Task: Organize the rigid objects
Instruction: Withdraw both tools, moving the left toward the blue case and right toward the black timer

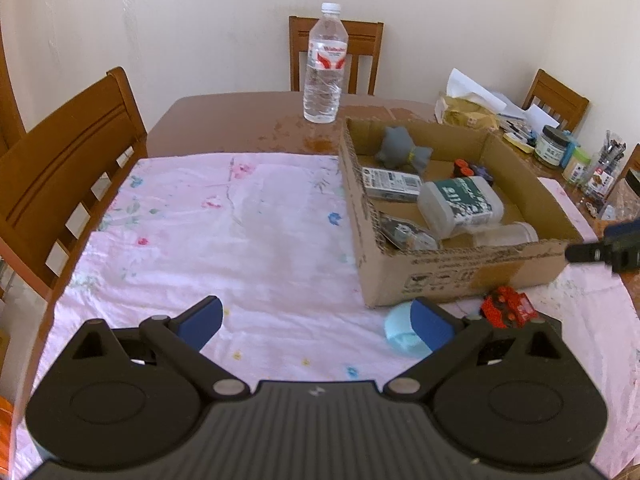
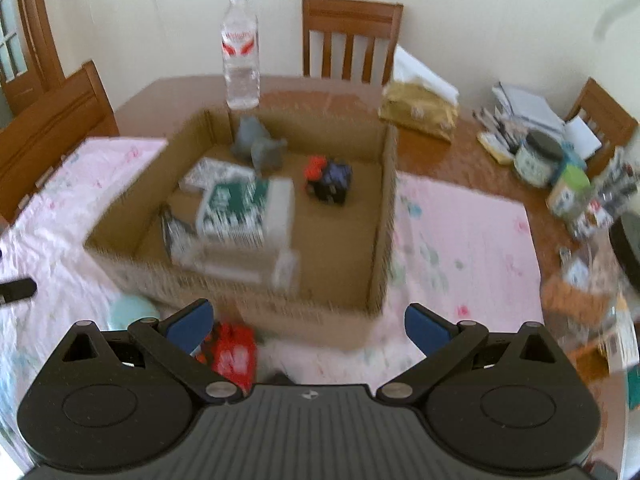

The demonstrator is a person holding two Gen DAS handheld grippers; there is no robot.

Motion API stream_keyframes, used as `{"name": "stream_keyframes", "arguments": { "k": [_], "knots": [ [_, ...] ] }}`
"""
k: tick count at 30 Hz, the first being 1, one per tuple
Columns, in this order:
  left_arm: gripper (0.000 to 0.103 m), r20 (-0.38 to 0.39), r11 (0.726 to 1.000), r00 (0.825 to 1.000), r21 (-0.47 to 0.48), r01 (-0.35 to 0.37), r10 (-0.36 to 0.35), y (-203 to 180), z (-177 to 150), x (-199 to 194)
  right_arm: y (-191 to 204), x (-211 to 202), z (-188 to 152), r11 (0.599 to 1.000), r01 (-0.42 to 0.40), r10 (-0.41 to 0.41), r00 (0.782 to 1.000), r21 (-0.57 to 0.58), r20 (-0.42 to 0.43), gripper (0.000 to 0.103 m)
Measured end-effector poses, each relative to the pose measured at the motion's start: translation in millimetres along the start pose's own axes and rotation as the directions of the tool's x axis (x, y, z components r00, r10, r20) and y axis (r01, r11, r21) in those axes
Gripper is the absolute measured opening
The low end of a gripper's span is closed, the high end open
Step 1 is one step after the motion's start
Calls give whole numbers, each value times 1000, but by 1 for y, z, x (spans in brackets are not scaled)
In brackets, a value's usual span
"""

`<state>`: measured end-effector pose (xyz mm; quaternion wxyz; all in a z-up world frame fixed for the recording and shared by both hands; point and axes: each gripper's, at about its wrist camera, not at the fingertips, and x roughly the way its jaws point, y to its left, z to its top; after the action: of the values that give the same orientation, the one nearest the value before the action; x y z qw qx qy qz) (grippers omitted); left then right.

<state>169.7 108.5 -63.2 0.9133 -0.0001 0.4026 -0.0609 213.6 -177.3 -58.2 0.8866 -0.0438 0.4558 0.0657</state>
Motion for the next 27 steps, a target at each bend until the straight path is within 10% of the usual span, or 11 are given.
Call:
{"name": "stream_keyframes", "arguments": {
  "k": [13,27],
  "knots": [
    [100,-36,1000,999,8,-23,23,-29,-12,-7,1,31,-74,988,-72,47,984,-138,-174,103],
    [100,-86,998,994,-21,-64,62,-47,-26,-6,-9,56,-73,982,-107,85,986,-156,-142,103]
  ]
}}
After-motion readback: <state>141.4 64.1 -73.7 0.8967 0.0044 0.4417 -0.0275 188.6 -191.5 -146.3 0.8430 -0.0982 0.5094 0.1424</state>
